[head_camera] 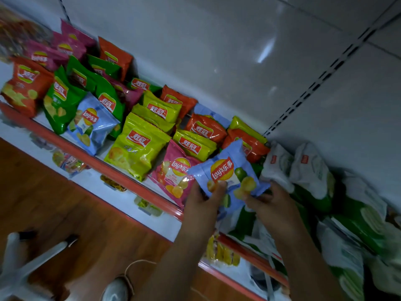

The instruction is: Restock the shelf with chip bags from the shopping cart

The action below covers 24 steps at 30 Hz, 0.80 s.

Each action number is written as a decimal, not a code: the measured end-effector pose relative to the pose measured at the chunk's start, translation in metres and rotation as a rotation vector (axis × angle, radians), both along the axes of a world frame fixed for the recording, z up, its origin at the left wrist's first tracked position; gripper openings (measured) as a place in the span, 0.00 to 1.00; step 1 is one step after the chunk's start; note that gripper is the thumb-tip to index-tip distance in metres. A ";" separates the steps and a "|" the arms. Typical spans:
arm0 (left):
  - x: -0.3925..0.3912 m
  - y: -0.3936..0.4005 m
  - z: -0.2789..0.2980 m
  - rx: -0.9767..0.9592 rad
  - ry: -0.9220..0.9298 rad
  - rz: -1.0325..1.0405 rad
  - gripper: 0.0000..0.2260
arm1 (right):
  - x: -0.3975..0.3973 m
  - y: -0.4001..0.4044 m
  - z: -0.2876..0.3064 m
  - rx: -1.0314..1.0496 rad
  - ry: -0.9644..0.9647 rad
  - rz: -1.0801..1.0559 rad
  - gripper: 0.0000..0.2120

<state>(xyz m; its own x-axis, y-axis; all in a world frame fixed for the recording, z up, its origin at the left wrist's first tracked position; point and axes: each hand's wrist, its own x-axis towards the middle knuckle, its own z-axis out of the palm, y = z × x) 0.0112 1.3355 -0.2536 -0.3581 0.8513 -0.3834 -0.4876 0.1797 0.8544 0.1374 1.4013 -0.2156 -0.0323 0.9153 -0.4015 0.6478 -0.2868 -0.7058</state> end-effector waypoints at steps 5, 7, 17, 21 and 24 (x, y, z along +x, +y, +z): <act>-0.035 0.010 -0.011 0.061 0.450 -0.327 0.09 | 0.002 -0.002 0.008 0.302 -0.135 0.118 0.47; -0.036 0.014 -0.008 0.022 0.701 -0.439 0.06 | -0.004 0.001 0.007 0.244 -0.001 0.162 0.40; -0.029 -0.005 -0.012 0.005 0.853 -0.115 0.16 | -0.011 0.004 -0.032 0.376 -0.204 0.311 0.16; -0.038 -0.031 -0.015 -0.080 0.789 0.030 0.12 | -0.020 0.000 -0.041 0.298 -0.253 0.386 0.16; -0.047 -0.051 -0.004 -0.145 0.831 0.036 0.12 | -0.021 -0.008 -0.036 0.300 -0.427 0.444 0.22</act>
